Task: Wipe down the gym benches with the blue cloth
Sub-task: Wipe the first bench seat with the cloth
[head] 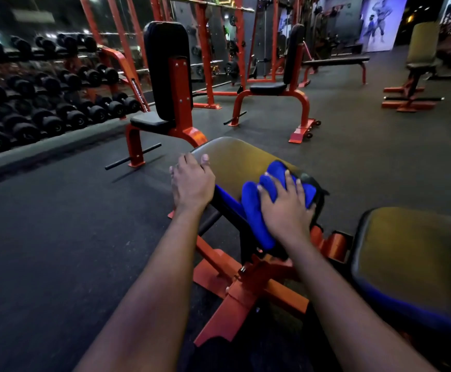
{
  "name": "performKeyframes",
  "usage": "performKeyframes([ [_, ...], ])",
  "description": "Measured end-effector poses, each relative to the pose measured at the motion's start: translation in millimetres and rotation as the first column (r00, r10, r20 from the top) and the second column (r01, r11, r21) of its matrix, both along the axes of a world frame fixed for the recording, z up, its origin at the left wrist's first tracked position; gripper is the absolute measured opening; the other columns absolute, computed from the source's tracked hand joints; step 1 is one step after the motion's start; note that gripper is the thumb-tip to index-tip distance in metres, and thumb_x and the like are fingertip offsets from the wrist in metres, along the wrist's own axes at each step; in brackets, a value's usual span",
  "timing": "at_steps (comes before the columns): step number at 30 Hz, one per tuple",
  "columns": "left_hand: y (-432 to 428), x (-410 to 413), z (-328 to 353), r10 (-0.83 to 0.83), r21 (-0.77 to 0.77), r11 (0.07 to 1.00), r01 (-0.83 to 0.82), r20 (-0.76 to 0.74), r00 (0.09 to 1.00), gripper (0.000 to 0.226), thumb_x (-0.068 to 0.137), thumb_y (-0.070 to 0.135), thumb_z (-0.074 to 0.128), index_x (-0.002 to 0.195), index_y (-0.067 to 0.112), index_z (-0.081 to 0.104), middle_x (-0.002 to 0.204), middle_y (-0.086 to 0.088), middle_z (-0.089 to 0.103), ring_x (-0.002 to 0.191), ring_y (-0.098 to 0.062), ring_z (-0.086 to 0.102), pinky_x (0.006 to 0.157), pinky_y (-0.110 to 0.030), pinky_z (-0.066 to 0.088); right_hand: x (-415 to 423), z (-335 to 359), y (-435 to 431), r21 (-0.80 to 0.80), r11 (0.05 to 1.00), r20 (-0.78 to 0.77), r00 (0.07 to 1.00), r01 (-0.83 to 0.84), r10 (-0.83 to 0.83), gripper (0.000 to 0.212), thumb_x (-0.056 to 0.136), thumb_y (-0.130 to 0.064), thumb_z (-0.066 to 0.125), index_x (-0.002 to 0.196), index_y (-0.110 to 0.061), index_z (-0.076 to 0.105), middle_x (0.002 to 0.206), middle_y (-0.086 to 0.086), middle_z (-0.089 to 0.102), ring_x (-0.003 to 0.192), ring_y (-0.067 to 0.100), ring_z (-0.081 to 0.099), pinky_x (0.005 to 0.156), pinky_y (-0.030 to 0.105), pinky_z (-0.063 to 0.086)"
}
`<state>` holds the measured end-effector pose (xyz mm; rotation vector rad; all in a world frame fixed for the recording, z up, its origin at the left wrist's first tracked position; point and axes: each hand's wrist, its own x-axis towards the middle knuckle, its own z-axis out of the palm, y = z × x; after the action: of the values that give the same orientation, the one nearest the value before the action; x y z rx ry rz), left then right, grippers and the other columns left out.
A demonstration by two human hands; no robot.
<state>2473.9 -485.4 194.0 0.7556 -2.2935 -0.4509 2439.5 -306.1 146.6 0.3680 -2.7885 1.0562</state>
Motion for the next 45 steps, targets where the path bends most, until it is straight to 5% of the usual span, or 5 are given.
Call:
performKeyframes([
  [10, 6.0, -12.4, -12.4, 0.088, -0.067, 0.994, -0.089, -0.009, 0.996, 0.065, 0.102, 0.048, 0.028, 0.138, -0.005, 0.039, 0.143, -0.024, 0.041, 0.135, -0.039, 0.037, 0.120, -0.048, 0.017, -81.4, 2.8, 17.9, -0.162, 0.971, 0.181, 0.972, 0.178, -0.148, 0.063, 0.095, -0.067, 0.036, 0.151, -0.042, 0.030, 0.166, -0.002, 0.013, 0.153, 0.024, 0.007, 0.121, 0.052, 0.013],
  [16, 3.9, -14.6, -18.2, 0.082, -0.039, 0.995, -0.087, -0.103, 0.991, 0.056, 0.103, 0.042, 0.031, 0.136, -0.003, 0.040, 0.141, -0.023, 0.043, 0.133, -0.038, 0.039, 0.120, -0.046, 0.017, -0.5, -26.8, 15.0, -0.199, 0.972, -0.002, 0.992, 0.124, -0.127, 0.058, 0.096, -0.062, 0.041, 0.150, -0.043, 0.035, 0.166, -0.004, 0.011, 0.153, 0.021, 0.006, 0.121, 0.042, 0.012],
  [26, -1.1, -22.0, -27.6, 0.079, 0.012, 0.997, -0.078, -0.207, 0.975, 0.045, 0.101, 0.033, 0.035, 0.130, 0.000, 0.043, 0.135, -0.018, 0.045, 0.128, -0.037, 0.043, 0.118, -0.049, 0.023, -75.0, -0.9, 19.4, -0.187, 0.957, 0.208, 0.961, 0.223, -0.184, 0.063, 0.096, -0.067, 0.034, 0.153, -0.043, 0.026, 0.166, 0.001, 0.011, 0.152, 0.026, 0.010, 0.119, 0.049, 0.014],
  [34, -0.8, -21.1, -25.1, 0.068, 0.025, 0.998, -0.064, -0.212, 0.975, 0.043, 0.101, 0.031, 0.038, 0.129, 0.000, 0.045, 0.132, -0.018, 0.046, 0.125, -0.039, 0.043, 0.114, -0.053, 0.027, 25.7, -39.4, 8.4, -0.460, 0.851, -0.043, 0.950, 0.256, -0.309, 0.064, 0.089, -0.060, 0.049, 0.144, -0.028, 0.052, 0.158, 0.015, 0.033, 0.148, 0.031, 0.026, 0.119, 0.030, 0.010],
  [45, 4.7, -13.6, -13.9, 0.026, 0.063, 0.998, -0.019, -0.101, 0.995, 0.050, 0.103, 0.034, 0.035, 0.137, -0.004, 0.037, 0.140, -0.022, 0.036, 0.131, -0.042, 0.036, 0.117, -0.052, 0.019, -7.1, -27.9, 25.4, -0.435, 0.836, 0.257, 0.936, 0.334, -0.240, 0.068, 0.098, -0.055, 0.045, 0.157, -0.032, 0.021, 0.165, 0.015, 0.010, 0.150, 0.033, 0.018, 0.120, 0.042, 0.014],
])
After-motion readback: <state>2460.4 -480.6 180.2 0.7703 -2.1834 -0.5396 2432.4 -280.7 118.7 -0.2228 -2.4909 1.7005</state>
